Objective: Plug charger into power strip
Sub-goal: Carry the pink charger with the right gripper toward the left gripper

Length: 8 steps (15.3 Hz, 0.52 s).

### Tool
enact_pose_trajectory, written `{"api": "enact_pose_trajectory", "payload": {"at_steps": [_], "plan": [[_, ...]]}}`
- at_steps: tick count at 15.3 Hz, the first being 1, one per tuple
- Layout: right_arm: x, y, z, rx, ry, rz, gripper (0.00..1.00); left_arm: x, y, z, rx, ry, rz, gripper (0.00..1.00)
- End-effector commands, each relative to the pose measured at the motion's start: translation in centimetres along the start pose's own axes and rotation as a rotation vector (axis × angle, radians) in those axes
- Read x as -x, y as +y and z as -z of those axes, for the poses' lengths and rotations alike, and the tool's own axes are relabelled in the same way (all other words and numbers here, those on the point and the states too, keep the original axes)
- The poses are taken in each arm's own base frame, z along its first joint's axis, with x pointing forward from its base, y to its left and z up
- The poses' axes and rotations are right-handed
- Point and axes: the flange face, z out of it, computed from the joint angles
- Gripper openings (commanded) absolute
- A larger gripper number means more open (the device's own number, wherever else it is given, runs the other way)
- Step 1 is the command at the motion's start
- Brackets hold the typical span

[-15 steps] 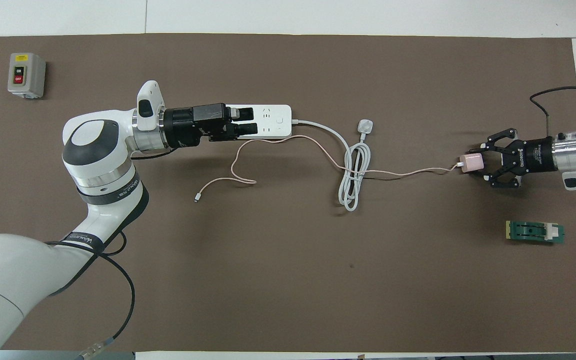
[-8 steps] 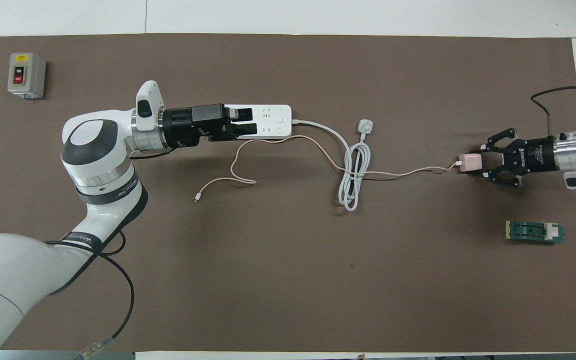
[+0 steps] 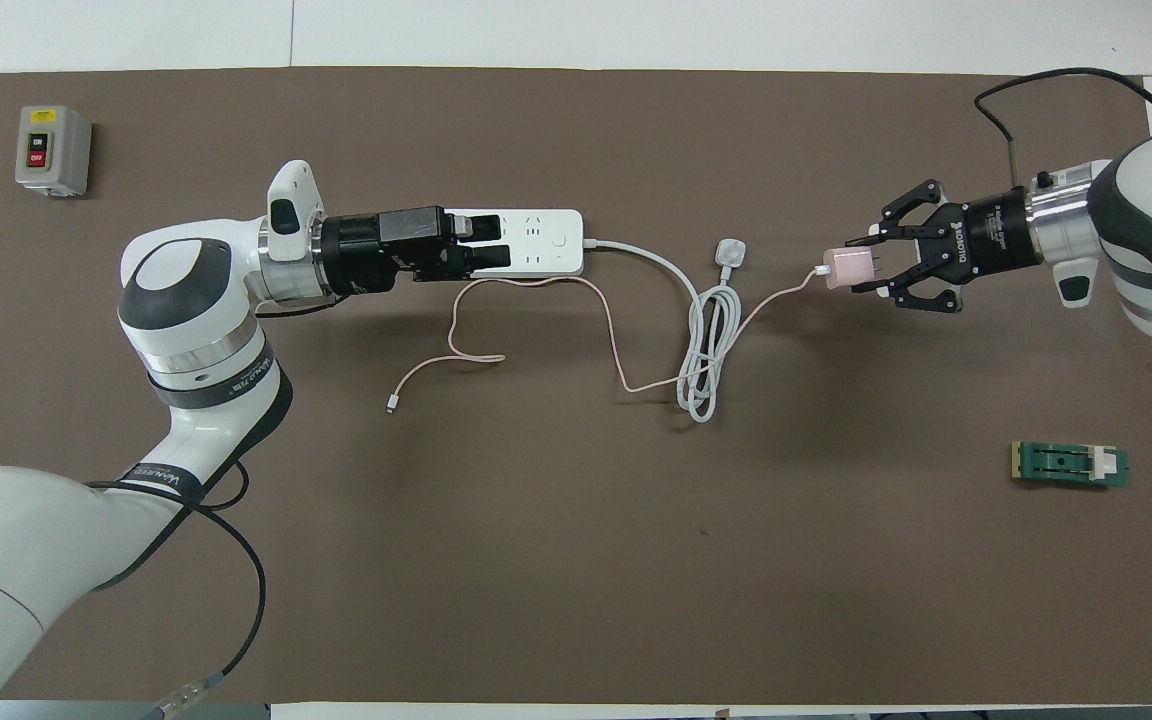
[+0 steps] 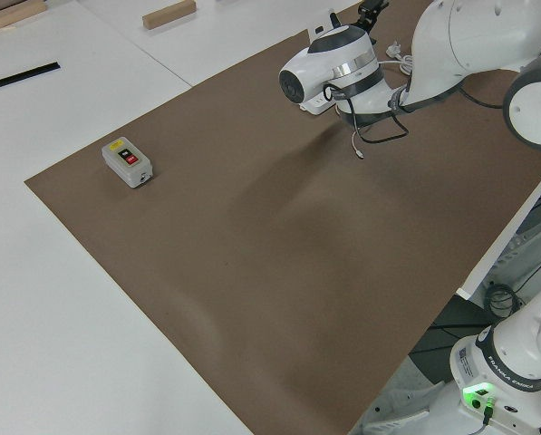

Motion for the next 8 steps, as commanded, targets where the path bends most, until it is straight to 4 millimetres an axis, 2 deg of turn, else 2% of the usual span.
{"api": "enact_pose_trajectory", "payload": {"at_steps": [1,2,3,8], "plan": [[4.7,-0.8,-1.9,-0.016,-0.020,-0.022,0.00,-0.1,-0.2,0.2,0.022,-0.006,-0.011,1.00],[5.7,-1.2,-2.5,-0.038,-0.016,-0.053,0.00,-0.2,0.2,0.1,0.022,-0.007,-0.009,1.00],[7.7,-1.5,-3.8,-0.044,-0.011,-0.058,0.00,-0.3,0.6,0.1,0.023,-0.007,-0.010,1.00],[15.3,-2.8,-8.9,-0.064,0.016,-0.052,0.00,-0.4,0.1,0.3,0.012,0.002,-0.017,1.00]]}}
